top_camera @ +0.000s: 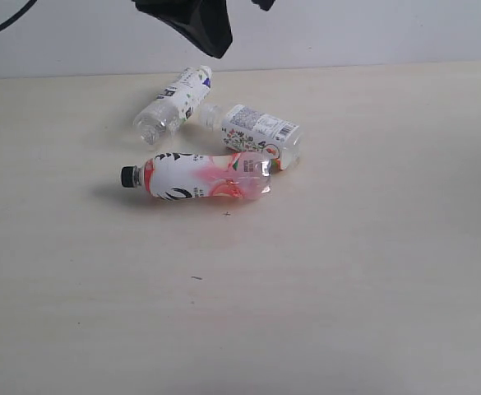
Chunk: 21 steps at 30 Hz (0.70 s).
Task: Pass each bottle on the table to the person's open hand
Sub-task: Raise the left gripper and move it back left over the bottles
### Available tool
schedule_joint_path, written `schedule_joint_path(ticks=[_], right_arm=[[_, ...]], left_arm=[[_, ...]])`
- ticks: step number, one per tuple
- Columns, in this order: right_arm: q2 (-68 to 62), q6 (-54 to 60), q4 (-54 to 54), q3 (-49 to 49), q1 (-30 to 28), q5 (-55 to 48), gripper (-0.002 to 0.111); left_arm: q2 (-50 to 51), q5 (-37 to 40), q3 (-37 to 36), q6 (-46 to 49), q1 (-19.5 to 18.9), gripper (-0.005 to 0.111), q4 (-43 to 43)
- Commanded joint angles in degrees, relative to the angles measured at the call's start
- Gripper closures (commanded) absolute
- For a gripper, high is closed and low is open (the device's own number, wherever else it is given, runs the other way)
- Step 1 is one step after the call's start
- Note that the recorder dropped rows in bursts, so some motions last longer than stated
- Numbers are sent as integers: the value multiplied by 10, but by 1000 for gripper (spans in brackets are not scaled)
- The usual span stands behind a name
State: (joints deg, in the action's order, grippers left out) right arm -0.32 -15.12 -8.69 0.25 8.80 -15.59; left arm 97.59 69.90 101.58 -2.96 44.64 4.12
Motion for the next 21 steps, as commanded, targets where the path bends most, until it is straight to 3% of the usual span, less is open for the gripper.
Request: schedule_joint_path(ticks=[1, 13, 21], right_arm=[[3, 0, -2, -3, 2, 5, 108], [3, 0, -2, -3, 2, 5, 108], [3, 0, -2, -3, 2, 5, 108]], left_arm=[[-15, 1, -30, -4, -2, 107, -24], [-32, 1, -125, -4, -2, 107, -94], [-32, 1, -144, -10, -8, 107, -113]])
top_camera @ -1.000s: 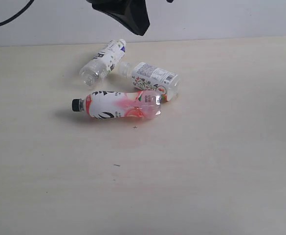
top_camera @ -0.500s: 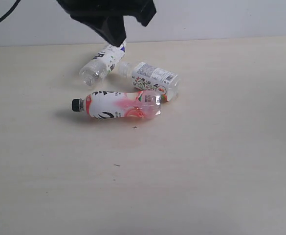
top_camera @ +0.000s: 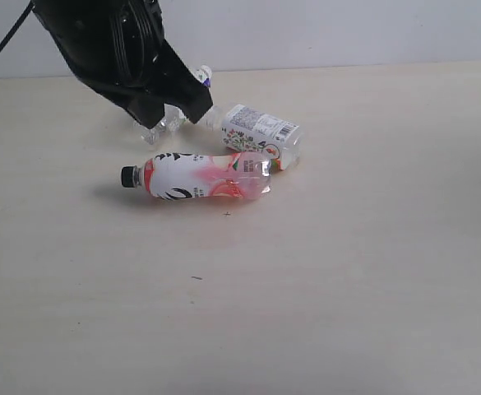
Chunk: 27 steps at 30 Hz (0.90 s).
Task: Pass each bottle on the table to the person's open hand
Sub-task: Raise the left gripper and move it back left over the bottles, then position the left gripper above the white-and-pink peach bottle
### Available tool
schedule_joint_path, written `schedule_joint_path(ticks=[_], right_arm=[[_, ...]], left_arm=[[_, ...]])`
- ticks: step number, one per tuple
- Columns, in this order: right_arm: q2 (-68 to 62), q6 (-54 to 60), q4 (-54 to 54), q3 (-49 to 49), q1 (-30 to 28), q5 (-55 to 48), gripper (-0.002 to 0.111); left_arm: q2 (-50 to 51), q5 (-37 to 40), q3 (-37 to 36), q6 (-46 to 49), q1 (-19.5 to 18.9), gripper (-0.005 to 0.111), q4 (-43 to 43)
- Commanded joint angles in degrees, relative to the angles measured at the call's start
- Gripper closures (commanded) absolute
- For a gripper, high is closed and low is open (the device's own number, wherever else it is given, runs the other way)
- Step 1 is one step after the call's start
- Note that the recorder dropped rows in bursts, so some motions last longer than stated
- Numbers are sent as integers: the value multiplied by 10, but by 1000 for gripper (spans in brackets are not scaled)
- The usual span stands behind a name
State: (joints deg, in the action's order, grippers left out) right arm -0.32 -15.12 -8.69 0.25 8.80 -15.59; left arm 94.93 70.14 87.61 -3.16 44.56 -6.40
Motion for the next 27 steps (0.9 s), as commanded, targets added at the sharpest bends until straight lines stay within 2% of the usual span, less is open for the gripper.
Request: schedule_joint_path(ticks=[1, 8, 21, 27], right_arm=[[3, 0, -2, -3, 2, 5, 108], [3, 0, -2, -3, 2, 5, 108], [3, 0, -2, -3, 2, 5, 108], [3, 0, -2, -3, 2, 5, 108]], left_arm=[[-5, -2, -5, -16, -14, 107, -8], [-5, -2, -5, -33, -55, 107, -2], [-28, -21, -58, -29, -61, 107, -5], [-38, -25, -76, -29, -80, 107, -5]])
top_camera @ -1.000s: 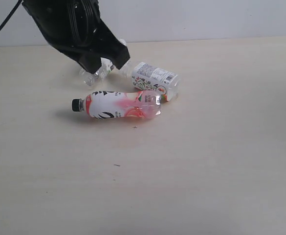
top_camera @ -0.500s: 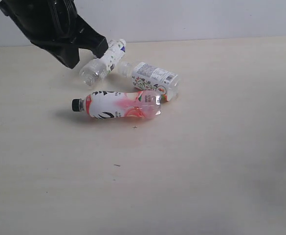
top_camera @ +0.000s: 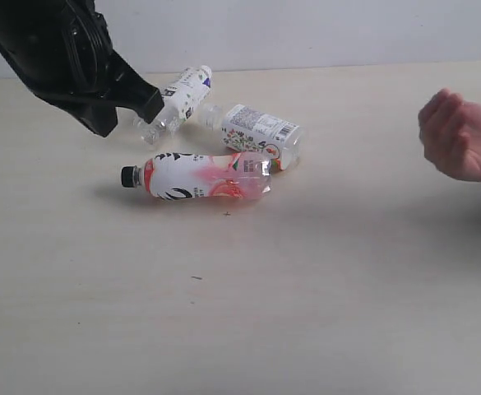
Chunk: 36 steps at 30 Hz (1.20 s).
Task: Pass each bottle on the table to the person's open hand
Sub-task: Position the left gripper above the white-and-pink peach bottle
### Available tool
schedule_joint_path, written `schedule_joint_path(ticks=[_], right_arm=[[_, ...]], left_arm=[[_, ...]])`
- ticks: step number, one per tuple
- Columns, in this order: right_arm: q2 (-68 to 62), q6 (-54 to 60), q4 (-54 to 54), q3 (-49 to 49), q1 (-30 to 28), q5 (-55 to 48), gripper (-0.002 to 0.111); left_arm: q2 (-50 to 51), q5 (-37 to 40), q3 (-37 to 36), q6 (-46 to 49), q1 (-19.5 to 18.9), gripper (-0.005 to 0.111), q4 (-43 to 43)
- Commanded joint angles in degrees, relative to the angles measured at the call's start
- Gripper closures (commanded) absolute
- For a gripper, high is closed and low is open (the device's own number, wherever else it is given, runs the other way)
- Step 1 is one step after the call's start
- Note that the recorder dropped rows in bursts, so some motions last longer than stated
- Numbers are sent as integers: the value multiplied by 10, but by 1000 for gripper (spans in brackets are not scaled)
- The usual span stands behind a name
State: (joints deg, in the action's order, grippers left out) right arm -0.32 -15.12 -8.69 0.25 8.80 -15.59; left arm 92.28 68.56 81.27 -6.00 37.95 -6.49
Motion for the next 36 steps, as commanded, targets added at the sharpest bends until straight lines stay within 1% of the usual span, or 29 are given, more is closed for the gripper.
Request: schedule_joint_path(ticks=[1, 4, 9, 21, 36], right_arm=[[3, 0, -2, -3, 2, 5, 108], [3, 0, -2, -3, 2, 5, 108], [3, 0, -2, -3, 2, 5, 108], [3, 0, -2, -3, 2, 5, 108], [3, 0, -2, -3, 2, 5, 108]], left_arm=[[-13, -12, -16, 0, -16, 107, -4], [-13, -15, -28, 0, -26, 107, -4], [-13, -28, -45, 3, -32, 107, -4], [-13, -30, -47, 11, -32, 107, 0], [-13, -22, -47, 12, -32, 107, 26]])
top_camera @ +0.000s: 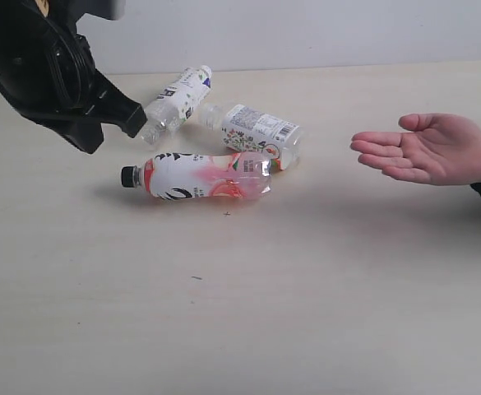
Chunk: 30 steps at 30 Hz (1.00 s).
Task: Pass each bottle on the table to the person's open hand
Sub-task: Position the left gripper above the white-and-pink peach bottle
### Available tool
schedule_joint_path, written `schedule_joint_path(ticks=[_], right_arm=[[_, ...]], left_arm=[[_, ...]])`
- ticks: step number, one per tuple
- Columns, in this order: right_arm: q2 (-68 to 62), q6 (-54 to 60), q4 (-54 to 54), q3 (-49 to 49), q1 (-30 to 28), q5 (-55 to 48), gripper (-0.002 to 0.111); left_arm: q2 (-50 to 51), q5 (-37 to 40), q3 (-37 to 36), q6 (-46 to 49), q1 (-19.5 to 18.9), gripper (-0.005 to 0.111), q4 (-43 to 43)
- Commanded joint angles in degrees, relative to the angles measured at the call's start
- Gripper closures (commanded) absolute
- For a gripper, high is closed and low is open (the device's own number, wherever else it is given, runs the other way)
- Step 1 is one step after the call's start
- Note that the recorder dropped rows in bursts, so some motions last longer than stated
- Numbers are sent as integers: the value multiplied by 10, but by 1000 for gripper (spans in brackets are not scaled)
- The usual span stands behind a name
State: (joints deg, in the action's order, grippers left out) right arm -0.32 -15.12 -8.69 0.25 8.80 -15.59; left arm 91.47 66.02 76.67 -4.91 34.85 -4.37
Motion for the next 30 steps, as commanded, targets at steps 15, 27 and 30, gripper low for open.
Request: schedule_joint_path(ticks=[15, 27, 30], right_arm=[[3, 0, -2, -3, 2, 5, 108], [3, 0, -2, -3, 2, 5, 108], [3, 0, -2, -3, 2, 5, 108]], left_arm=[[-4, -15, -1, 2, -1, 107, 30], [2, -66, -1, 17, -1, 107, 63], [2, -67, -1, 73, -1, 107, 82]])
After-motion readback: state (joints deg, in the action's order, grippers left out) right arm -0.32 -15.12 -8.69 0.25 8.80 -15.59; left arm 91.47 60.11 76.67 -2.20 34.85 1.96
